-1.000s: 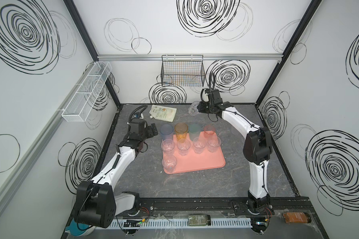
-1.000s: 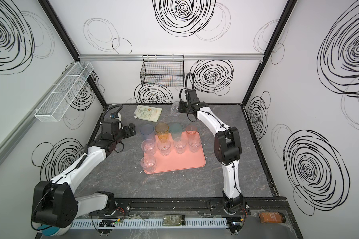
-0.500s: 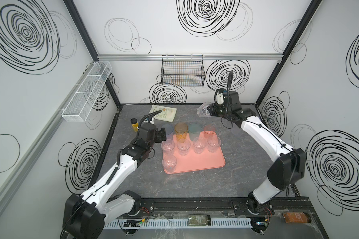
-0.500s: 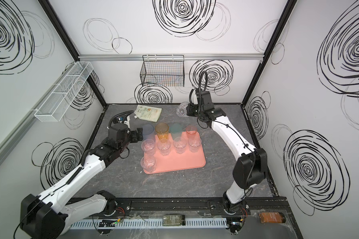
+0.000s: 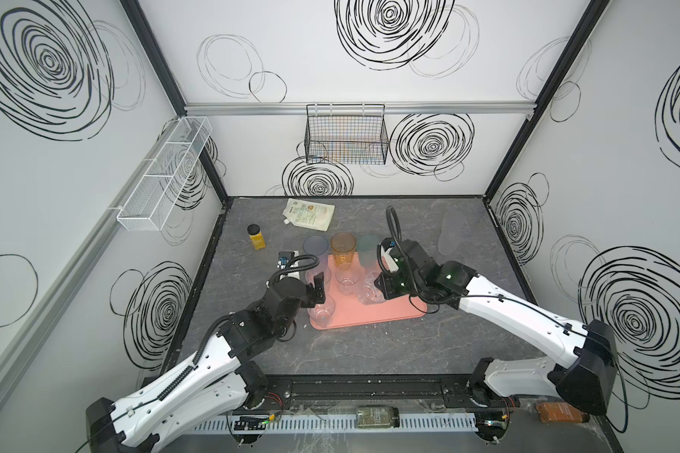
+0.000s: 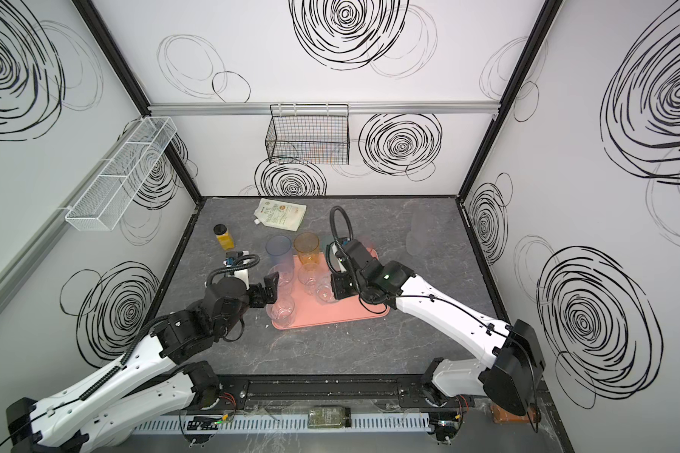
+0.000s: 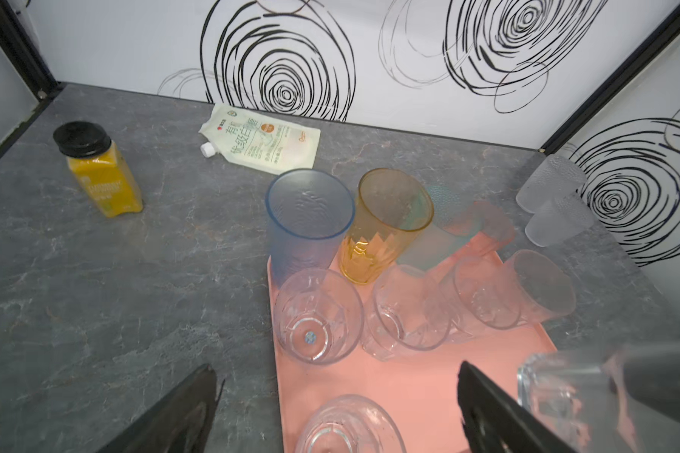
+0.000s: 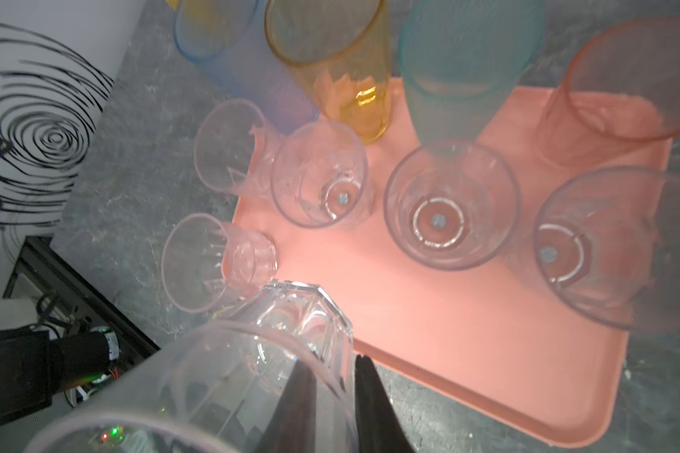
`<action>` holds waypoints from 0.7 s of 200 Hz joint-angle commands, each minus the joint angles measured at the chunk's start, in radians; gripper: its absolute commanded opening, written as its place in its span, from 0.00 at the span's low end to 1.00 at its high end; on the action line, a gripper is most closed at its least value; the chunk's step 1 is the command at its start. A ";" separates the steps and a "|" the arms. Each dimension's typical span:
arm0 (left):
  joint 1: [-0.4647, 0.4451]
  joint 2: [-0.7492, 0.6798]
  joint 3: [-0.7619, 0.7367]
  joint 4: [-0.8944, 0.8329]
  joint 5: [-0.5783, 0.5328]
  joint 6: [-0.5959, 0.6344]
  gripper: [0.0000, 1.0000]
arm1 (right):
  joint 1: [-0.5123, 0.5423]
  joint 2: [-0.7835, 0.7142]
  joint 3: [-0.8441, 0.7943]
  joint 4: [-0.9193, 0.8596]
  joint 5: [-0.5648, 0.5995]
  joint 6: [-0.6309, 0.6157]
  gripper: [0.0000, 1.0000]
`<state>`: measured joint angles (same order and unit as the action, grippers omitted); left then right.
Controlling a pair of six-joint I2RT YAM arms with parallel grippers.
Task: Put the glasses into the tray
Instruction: 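Lower the glass onto the tray's near edge while the left gripper hovers nearby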
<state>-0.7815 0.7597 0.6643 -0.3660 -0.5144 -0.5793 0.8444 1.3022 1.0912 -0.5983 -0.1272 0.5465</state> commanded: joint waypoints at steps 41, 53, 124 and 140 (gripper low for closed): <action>-0.014 -0.021 -0.072 -0.014 -0.093 -0.092 0.97 | 0.142 0.196 0.038 0.067 0.119 0.104 0.10; -0.013 -0.027 -0.081 -0.016 -0.092 -0.098 0.97 | 0.145 0.266 0.086 0.029 0.131 0.100 0.10; -0.013 -0.040 -0.110 -0.008 -0.098 -0.105 0.96 | 0.145 0.414 0.129 0.053 0.139 0.068 0.10; -0.013 -0.037 -0.115 -0.007 -0.094 -0.105 0.97 | 0.143 0.428 0.132 0.057 0.150 0.067 0.10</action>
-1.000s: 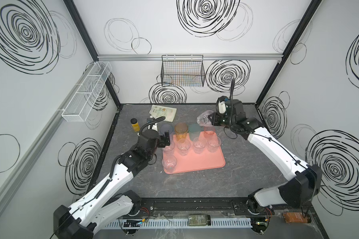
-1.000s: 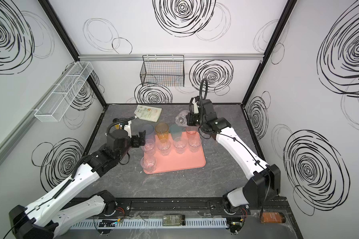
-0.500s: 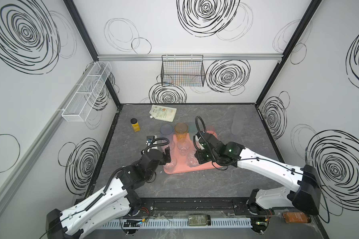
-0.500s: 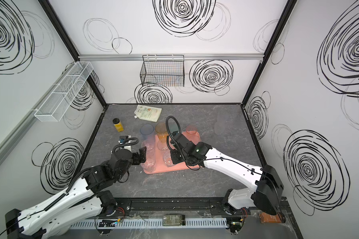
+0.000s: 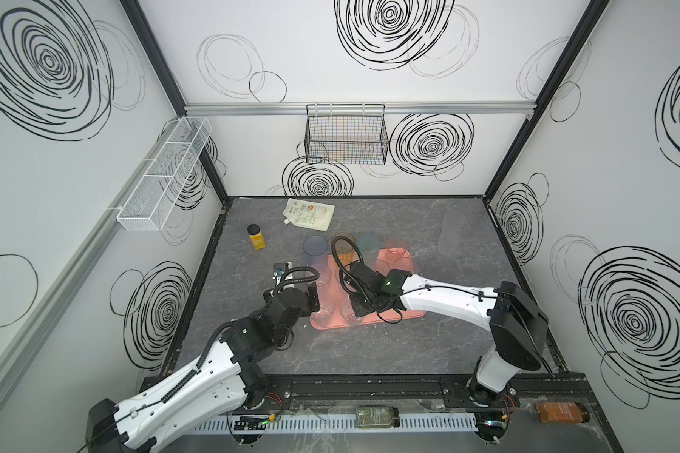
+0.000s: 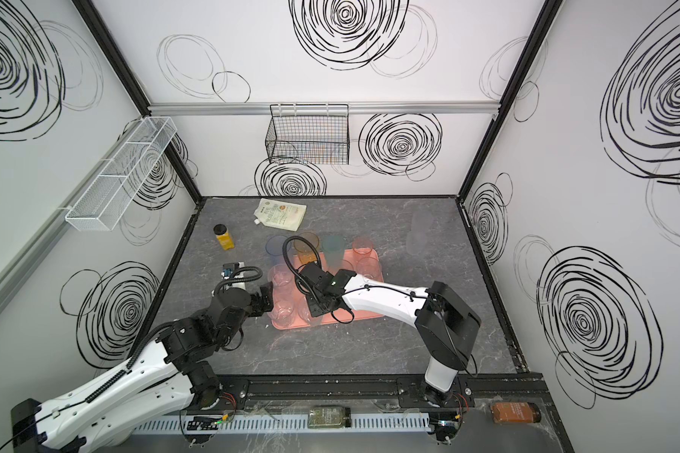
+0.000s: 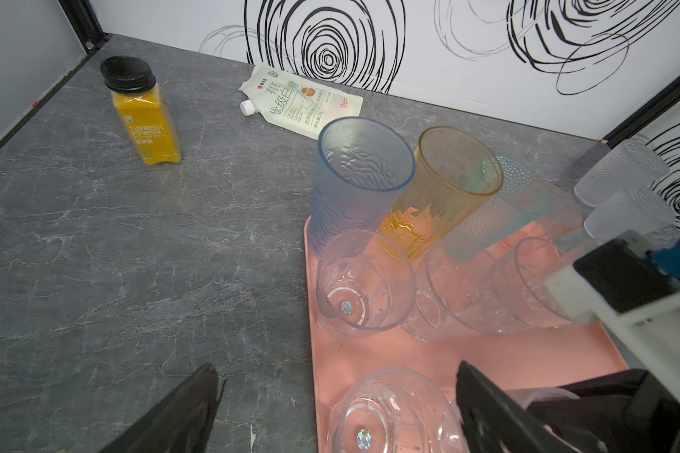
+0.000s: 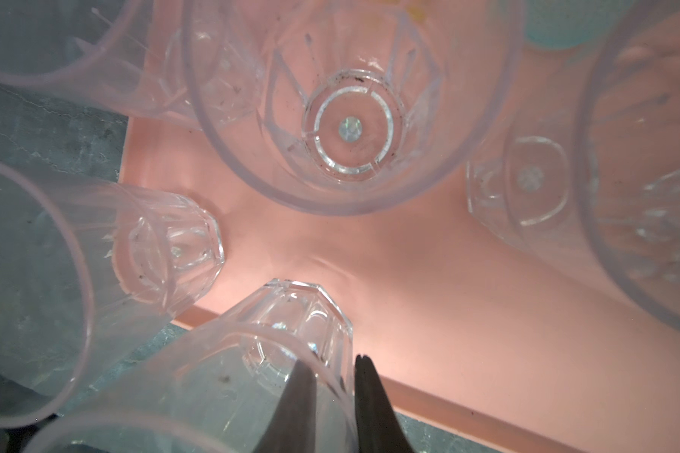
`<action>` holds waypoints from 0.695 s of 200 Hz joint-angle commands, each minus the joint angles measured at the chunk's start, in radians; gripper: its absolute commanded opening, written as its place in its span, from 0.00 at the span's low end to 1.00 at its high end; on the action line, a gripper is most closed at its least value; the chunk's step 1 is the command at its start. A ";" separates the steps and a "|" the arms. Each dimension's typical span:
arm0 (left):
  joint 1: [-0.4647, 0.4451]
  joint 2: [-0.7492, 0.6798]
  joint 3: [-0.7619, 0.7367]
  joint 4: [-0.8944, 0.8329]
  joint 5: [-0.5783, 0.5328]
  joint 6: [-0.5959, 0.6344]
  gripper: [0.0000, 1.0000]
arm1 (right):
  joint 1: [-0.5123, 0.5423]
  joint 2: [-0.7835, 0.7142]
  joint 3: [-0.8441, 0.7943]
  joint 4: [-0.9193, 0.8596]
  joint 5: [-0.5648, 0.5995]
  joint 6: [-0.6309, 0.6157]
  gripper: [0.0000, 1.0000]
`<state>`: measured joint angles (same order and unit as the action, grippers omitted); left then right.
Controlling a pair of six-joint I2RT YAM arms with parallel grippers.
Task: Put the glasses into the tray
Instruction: 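Lower the glass onto the tray's near edge while the left gripper hovers nearby, then open the right gripper to release the glass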
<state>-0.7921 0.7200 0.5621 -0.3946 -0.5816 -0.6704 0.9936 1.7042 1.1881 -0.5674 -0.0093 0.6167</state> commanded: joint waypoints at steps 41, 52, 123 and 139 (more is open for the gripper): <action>-0.002 0.009 -0.020 0.038 -0.025 -0.009 0.96 | -0.035 0.039 0.023 0.069 0.014 -0.004 0.10; -0.001 0.014 -0.021 0.039 -0.024 -0.009 0.96 | -0.040 0.053 0.024 0.072 0.010 -0.008 0.11; 0.001 0.010 -0.031 0.042 -0.028 -0.008 0.96 | -0.039 0.046 0.019 0.054 -0.006 -0.008 0.36; 0.001 0.016 -0.024 0.041 -0.026 -0.006 0.96 | -0.039 0.027 0.029 0.032 -0.003 -0.010 0.40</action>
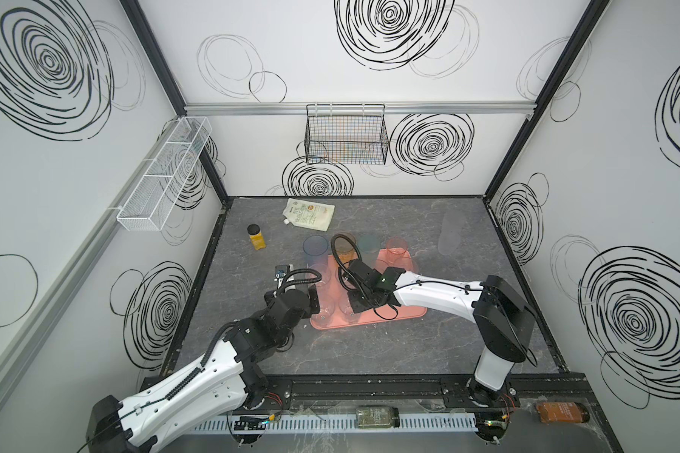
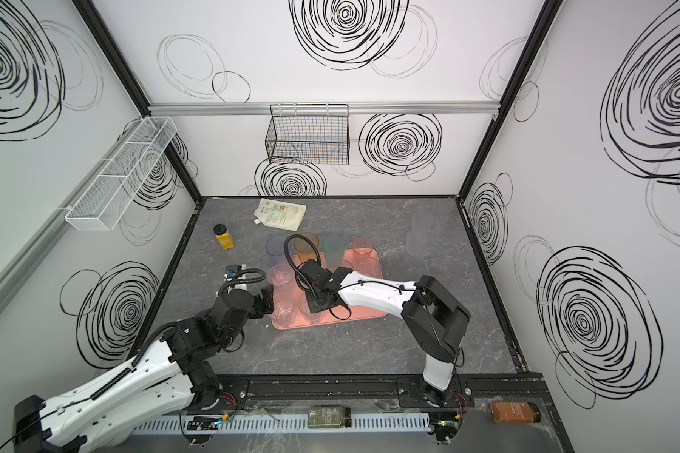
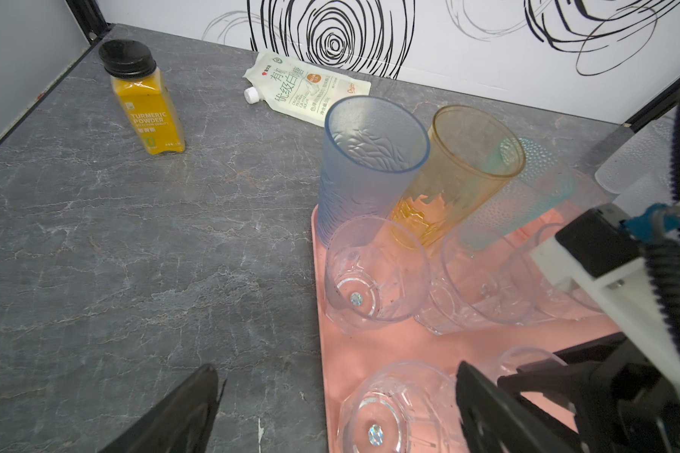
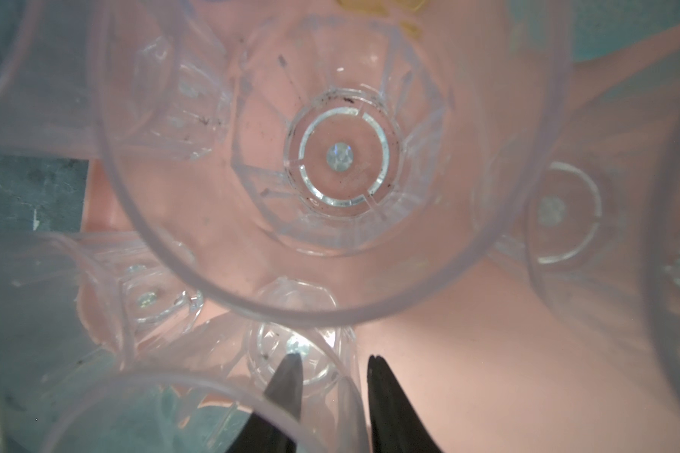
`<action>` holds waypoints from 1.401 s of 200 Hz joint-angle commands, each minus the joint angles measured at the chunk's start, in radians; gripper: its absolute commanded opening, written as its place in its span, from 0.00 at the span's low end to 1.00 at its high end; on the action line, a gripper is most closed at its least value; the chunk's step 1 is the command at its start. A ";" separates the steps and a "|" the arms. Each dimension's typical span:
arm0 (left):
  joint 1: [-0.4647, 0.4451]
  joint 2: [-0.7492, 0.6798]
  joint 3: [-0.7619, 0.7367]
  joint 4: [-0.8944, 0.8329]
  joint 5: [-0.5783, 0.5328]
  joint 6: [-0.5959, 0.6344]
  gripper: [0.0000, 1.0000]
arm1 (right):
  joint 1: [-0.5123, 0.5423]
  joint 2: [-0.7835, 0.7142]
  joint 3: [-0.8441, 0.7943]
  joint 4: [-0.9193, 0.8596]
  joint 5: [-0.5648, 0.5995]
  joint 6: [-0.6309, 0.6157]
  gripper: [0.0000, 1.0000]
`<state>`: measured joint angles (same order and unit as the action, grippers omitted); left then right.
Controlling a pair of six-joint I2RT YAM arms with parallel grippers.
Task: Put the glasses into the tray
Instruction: 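Open the right gripper to release the glass, then raise the right gripper and draw it back toward the far corner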
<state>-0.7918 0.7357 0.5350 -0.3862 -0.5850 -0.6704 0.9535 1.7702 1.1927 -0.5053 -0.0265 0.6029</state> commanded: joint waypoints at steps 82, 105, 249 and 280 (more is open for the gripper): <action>-0.017 0.047 0.092 0.010 -0.030 0.039 0.96 | -0.078 -0.258 0.097 -0.179 -0.001 -0.045 0.51; -0.068 0.090 0.105 0.032 -0.055 0.048 0.96 | -0.178 -0.325 0.063 -0.139 -0.010 -0.070 0.52; -0.172 0.225 0.058 0.271 0.028 0.191 0.96 | -0.705 -0.362 -0.057 0.220 -0.082 -0.089 0.55; -0.055 0.225 0.064 0.341 0.192 0.238 0.96 | -0.814 -0.295 0.014 0.209 -0.054 -0.098 0.55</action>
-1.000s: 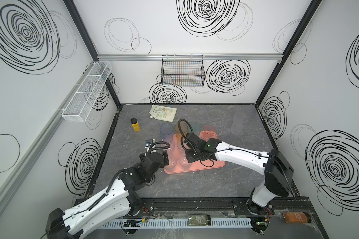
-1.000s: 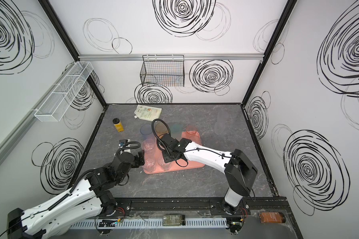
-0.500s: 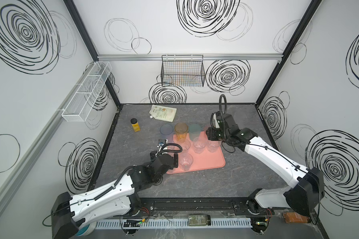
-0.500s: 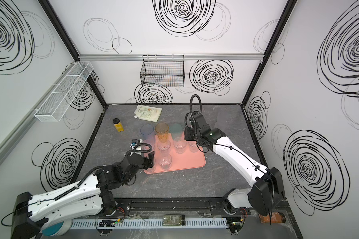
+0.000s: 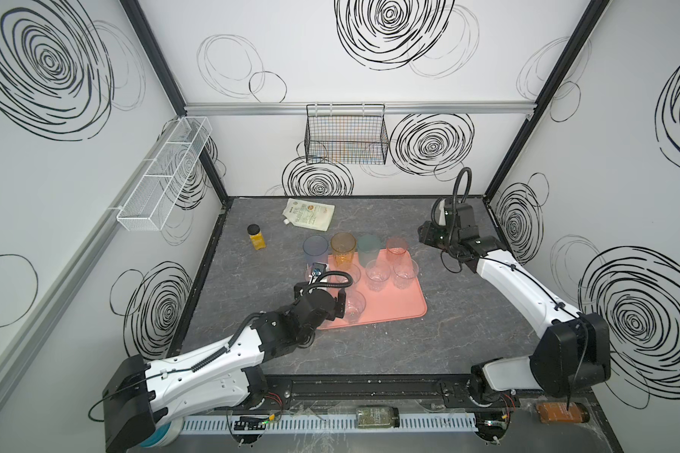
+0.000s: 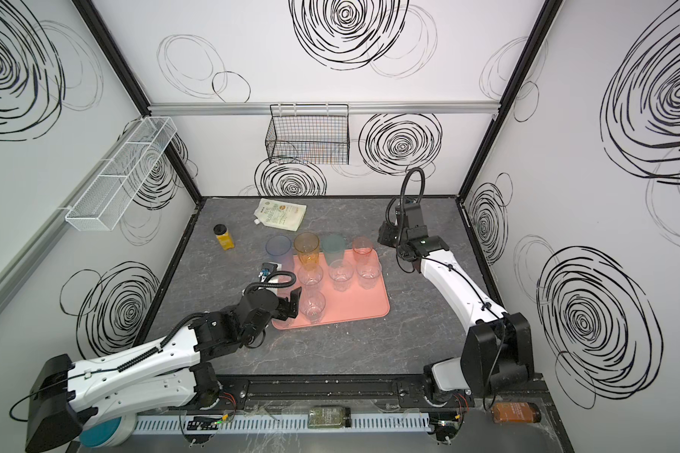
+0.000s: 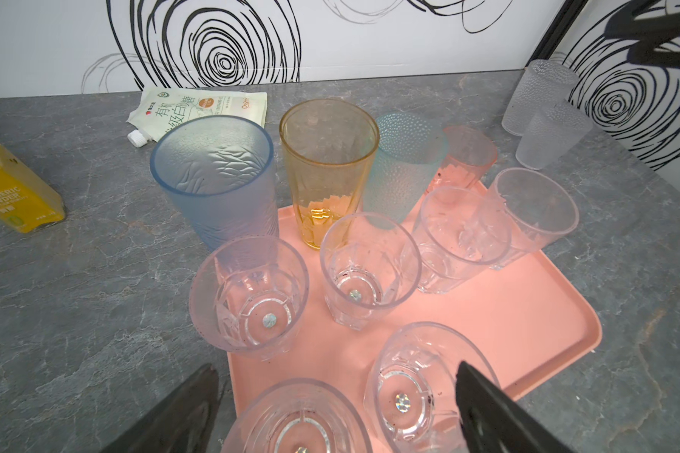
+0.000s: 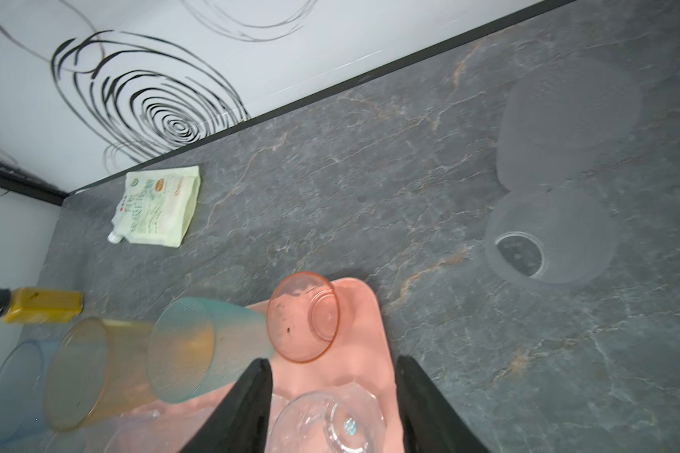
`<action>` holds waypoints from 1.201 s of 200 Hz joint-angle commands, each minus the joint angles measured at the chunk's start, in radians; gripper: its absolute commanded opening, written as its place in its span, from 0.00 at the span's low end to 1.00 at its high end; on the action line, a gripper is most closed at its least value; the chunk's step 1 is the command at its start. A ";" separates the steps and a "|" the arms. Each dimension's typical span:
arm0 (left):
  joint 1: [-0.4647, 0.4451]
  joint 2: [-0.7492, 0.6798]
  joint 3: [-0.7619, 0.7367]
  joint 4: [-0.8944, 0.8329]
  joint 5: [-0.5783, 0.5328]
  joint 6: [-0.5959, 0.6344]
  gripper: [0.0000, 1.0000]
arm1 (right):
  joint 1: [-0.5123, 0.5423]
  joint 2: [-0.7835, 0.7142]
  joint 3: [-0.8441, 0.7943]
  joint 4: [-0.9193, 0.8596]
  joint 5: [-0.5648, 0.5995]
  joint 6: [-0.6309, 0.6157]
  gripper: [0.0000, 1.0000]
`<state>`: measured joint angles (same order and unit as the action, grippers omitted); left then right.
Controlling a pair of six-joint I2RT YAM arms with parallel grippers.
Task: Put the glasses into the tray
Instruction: 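Raise the right gripper and draw it back toward the far corner, then lower the right gripper around a frosted glass in the far corner and close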
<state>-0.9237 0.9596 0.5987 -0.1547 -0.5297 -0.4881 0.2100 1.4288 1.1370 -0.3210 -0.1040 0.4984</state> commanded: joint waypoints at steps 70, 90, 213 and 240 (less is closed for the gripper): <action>0.132 0.249 0.196 0.164 0.262 0.149 0.96 | -0.250 0.232 0.235 -0.003 0.102 -0.015 0.55; 0.130 0.306 0.228 0.177 0.286 0.158 0.96 | -0.285 0.328 0.307 -0.019 0.084 -0.014 0.55; 0.131 0.353 0.180 0.205 0.323 0.133 0.96 | -0.381 0.782 0.733 -0.239 -0.025 0.010 0.47; 0.124 0.336 0.157 0.204 0.314 0.122 0.96 | -0.381 0.802 0.728 -0.241 -0.036 0.010 0.35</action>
<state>-0.7937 1.3220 0.7815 0.0151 -0.2134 -0.3477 -0.1730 2.2177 1.8397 -0.5289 -0.1253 0.5018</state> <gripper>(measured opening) 0.961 0.401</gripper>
